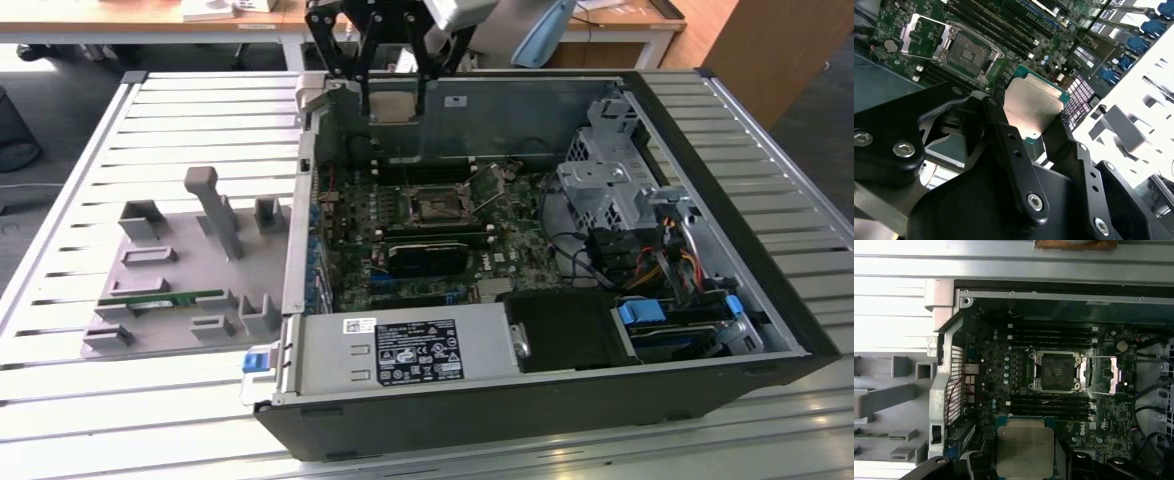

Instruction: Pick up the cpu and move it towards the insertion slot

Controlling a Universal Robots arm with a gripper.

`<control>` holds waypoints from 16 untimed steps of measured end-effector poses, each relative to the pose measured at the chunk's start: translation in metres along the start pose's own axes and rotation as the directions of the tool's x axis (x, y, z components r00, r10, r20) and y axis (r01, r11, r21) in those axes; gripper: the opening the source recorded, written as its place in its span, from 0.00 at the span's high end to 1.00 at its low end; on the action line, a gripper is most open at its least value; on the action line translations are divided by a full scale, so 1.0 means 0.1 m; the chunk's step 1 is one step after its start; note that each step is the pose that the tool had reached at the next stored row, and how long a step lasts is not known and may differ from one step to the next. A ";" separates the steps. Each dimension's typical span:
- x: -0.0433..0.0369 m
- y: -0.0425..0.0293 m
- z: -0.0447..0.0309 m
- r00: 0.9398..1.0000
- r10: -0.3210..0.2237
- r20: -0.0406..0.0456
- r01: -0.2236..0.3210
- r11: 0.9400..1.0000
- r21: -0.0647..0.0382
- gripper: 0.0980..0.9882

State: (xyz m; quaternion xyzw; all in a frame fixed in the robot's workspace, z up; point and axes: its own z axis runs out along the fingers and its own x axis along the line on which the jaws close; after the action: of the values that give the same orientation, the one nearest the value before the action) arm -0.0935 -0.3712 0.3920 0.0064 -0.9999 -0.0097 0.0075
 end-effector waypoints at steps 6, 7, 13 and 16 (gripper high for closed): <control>-0.169 0.001 -0.002 1.000 0.000 -0.002 0.000 1.000 0.000 0.50; -0.198 0.002 -0.003 1.000 0.000 -0.002 0.000 1.000 0.000 0.50; -0.323 0.060 0.001 1.000 0.000 -0.002 0.000 1.000 0.000 0.50; -0.368 0.100 0.003 1.000 0.000 -0.003 0.000 1.000 0.000 0.50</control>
State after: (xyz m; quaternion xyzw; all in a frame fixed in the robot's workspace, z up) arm -0.0568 -0.3607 0.3913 0.0065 -0.9999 -0.0097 0.0087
